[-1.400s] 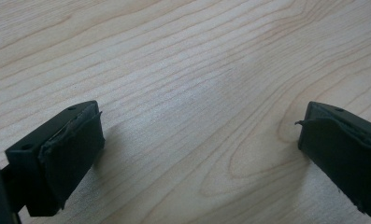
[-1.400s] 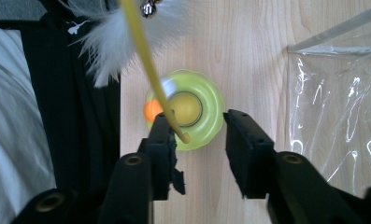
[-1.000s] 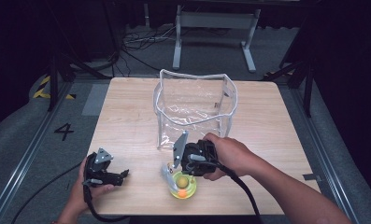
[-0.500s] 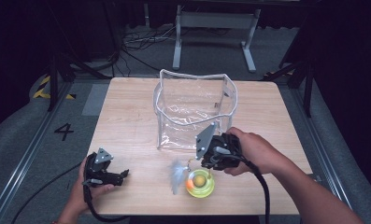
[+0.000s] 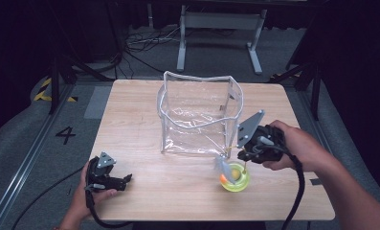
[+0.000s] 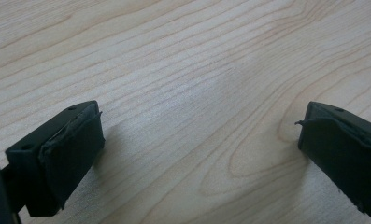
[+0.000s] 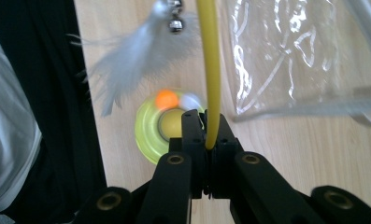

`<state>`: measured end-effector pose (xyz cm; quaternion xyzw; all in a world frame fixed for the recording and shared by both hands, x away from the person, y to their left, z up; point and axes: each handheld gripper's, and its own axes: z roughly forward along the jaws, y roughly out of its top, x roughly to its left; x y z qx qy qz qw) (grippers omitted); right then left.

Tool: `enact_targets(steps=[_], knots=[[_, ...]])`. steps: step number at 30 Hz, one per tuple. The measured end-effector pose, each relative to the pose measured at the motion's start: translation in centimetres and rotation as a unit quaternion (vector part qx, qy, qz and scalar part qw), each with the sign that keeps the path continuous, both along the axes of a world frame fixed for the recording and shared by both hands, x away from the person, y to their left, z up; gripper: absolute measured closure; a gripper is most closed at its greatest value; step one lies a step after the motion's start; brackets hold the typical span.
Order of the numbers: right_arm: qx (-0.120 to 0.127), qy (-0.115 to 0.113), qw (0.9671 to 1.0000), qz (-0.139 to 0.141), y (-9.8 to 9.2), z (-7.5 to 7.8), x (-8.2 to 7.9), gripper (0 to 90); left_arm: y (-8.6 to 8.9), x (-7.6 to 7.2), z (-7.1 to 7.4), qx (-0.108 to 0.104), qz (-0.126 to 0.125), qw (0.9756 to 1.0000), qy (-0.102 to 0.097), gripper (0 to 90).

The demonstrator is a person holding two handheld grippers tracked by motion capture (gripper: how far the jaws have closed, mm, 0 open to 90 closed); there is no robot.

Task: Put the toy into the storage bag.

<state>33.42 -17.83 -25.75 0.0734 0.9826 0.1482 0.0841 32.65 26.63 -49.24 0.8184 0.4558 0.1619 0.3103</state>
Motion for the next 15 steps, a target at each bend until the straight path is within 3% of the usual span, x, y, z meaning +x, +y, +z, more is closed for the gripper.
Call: enact_targets(steps=[6, 15], knots=[[-0.007, -0.011, 0.9993, -0.034, -2.7, 1.3, 1.1, 87.9, 0.0, 0.0, 0.0, -0.001, 0.000, 1.0000, 0.001, 0.6], [-0.005, -0.025, 0.9975, -0.067, -4.8, 2.9, 3.0, 88.0, 0.0, 0.0, 0.0, -0.001, 0.001, 1.0000, 0.000, 0.6]])
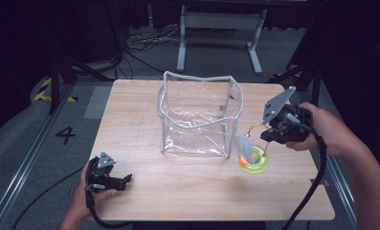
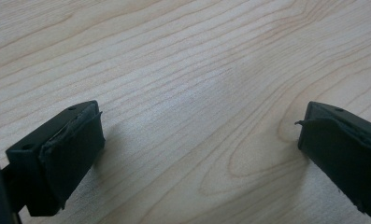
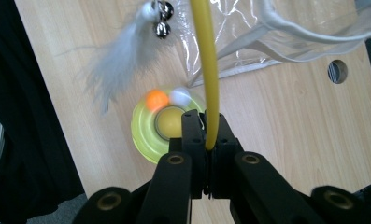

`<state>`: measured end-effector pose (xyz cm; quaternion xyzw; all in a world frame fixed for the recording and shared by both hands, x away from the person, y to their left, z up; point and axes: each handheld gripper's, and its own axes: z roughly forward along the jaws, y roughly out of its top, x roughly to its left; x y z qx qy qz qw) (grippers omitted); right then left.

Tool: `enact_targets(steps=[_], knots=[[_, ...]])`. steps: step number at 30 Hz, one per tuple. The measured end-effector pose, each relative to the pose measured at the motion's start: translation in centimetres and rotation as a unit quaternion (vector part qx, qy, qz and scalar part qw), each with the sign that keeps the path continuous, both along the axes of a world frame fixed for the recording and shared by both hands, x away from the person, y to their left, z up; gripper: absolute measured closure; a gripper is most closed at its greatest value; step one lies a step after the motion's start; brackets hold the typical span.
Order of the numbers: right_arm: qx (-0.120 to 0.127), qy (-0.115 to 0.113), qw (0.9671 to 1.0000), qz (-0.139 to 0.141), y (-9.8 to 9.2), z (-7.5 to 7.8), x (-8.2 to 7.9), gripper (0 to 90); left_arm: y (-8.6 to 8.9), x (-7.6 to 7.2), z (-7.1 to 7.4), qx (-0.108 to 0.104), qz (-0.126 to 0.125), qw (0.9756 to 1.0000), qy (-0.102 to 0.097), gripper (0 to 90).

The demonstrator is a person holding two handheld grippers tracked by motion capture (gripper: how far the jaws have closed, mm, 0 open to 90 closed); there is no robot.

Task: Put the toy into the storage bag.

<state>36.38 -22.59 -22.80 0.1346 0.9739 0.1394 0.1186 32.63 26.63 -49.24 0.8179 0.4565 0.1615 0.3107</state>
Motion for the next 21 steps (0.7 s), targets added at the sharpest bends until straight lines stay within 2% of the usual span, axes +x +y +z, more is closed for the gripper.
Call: enact_targets(steps=[8, 11, 13, 16, 21], knots=[[-0.009, -0.012, 0.9993, -0.034, -1.2, 2.7, 2.9, 87.9, 0.0, 0.0, 0.0, 0.001, 0.000, 1.0000, 0.000, 0.6], [-0.012, -0.017, 0.9989, -0.043, -1.4, 3.3, 3.6, 88.0, 0.0, 0.0, 0.0, 0.001, 0.001, 1.0000, 0.000, 0.6], [-0.005, -0.011, 0.9988, -0.047, -1.6, 3.7, 4.5, 88.0, 0.0, 0.0, 0.0, 0.000, 0.000, 1.0000, 0.001, 0.6], [-0.013, -0.011, 0.9980, -0.061, -1.9, 4.1, 5.8, 88.0, 0.0, 0.0, 0.0, 0.002, -0.001, 1.0000, 0.000, 0.7], [-0.019, -0.027, 0.9966, -0.076, -1.9, 5.2, 6.9, 87.9, 0.1, 0.0, 0.0, 0.001, -0.002, 1.0000, -0.001, 0.9]])
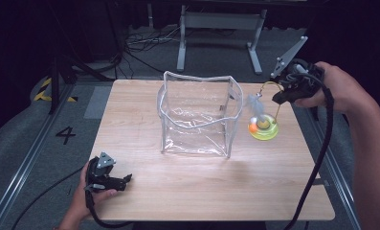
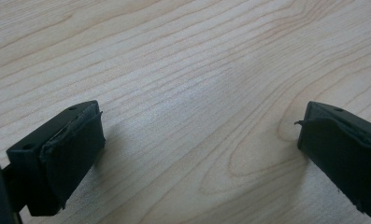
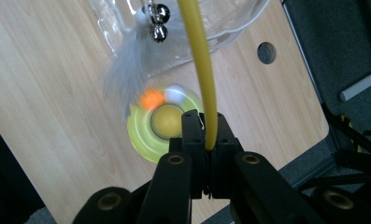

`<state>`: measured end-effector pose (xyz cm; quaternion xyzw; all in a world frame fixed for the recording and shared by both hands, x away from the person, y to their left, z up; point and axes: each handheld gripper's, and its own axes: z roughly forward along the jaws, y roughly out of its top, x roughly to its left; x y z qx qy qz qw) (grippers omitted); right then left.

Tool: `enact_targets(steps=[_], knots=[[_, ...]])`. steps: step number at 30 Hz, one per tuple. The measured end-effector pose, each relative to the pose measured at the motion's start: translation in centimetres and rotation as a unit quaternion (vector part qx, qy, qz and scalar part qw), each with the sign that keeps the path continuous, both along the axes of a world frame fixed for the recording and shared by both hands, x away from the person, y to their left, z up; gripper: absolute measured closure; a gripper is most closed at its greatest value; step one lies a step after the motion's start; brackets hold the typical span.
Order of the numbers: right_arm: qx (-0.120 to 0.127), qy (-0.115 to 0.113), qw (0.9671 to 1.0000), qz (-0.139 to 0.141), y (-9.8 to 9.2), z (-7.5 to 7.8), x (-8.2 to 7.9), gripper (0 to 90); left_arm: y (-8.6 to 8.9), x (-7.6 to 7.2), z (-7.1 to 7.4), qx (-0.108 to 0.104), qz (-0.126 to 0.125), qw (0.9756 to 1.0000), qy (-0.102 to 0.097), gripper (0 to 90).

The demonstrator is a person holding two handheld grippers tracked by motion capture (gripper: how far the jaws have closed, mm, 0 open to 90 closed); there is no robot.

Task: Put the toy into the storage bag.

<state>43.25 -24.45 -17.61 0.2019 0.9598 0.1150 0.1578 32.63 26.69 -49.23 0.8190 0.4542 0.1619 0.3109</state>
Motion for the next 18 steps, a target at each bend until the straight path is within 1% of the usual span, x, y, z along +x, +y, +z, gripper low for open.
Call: enact_targets(steps=[2, 5, 12, 17, 18], knots=[[0.004, -0.006, 0.9999, -0.008, -0.1, 0.6, 0.5, 87.9, 0.0, 0.0, 0.0, -0.001, 0.000, 1.0000, 0.000, 0.9], [0.013, -0.011, 0.9998, -0.004, 0.0, 1.4, 1.0, 87.9, 0.0, 0.0, 0.0, 0.002, -0.002, 1.0000, -0.002, 0.8], [0.003, -0.008, 0.9999, -0.014, 0.6, 2.5, 1.9, 87.9, 0.0, 0.0, 0.0, 0.001, -0.001, 1.0000, -0.002, 0.9], [-0.001, -0.015, 0.9998, -0.012, 1.3, 4.0, 2.5, 87.9, 0.0, 0.0, 0.0, 0.000, -0.003, 1.0000, 0.001, 0.9], [0.002, -0.016, 0.9998, -0.012, 1.4, 4.5, 2.6, 87.9, 0.0, 0.0, 0.0, 0.000, -0.003, 1.0000, 0.001, 0.9]])
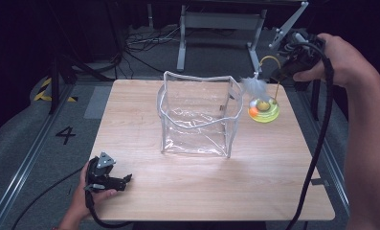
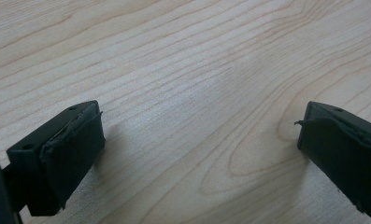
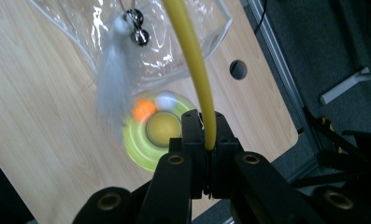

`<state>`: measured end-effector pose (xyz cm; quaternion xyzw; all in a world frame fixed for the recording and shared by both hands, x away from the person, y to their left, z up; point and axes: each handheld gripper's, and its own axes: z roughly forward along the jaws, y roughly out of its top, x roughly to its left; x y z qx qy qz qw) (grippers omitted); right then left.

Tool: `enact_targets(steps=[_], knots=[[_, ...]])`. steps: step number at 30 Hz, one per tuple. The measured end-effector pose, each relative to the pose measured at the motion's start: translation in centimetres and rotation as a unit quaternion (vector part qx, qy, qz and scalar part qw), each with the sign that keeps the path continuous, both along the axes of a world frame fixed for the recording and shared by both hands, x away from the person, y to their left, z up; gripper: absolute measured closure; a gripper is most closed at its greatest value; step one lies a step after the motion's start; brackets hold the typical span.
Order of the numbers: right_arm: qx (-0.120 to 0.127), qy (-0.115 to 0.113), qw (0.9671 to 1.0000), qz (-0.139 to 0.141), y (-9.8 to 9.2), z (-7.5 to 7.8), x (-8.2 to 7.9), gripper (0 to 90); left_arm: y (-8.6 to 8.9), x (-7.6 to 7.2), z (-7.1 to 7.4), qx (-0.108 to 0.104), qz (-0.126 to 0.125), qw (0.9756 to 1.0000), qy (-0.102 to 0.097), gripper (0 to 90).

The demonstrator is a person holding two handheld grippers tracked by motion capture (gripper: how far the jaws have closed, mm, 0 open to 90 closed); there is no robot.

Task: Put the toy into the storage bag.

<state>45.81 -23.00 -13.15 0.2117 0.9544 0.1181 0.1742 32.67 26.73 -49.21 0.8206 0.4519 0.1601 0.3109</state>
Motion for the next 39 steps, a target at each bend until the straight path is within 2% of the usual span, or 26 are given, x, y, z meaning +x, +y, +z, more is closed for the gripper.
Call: enact_targets(steps=[3, 9, 11, 20, 30, 39], knots=[[0.005, -0.005, 1.0000, 0.000, 0.5, 1.0, 0.3, 87.9, 0.0, 0.0, 0.0, 0.000, -0.002, 1.0000, 0.001, 0.9], [0.013, -0.010, 0.9998, 0.008, 1.6, 2.0, 0.8, 87.9, 0.0, 0.0, 0.0, 0.000, -0.003, 1.0000, 0.000, 0.9], [0.024, -0.015, 0.9995, 0.014, 2.2, 2.5, 0.9, 87.9, 0.0, 0.0, 0.0, 0.000, -0.002, 1.0000, 0.000, 0.9], [0.019, -0.018, 0.9995, 0.019, 4.2, 3.5, 1.8, 87.9, 0.0, 0.0, 0.0, 0.000, -0.004, 1.0000, 0.001, 0.9], [0.022, -0.013, 0.9995, 0.021, 6.5, 2.9, 3.1, 87.8, 0.1, 0.1, 0.0, 0.001, -0.005, 1.0000, 0.000, 0.9], [0.025, -0.014, 0.9994, 0.021, 8.5, 1.4, 4.4, 87.8, 0.1, 0.1, 0.0, 0.000, -0.006, 1.0000, 0.000, 0.9]])
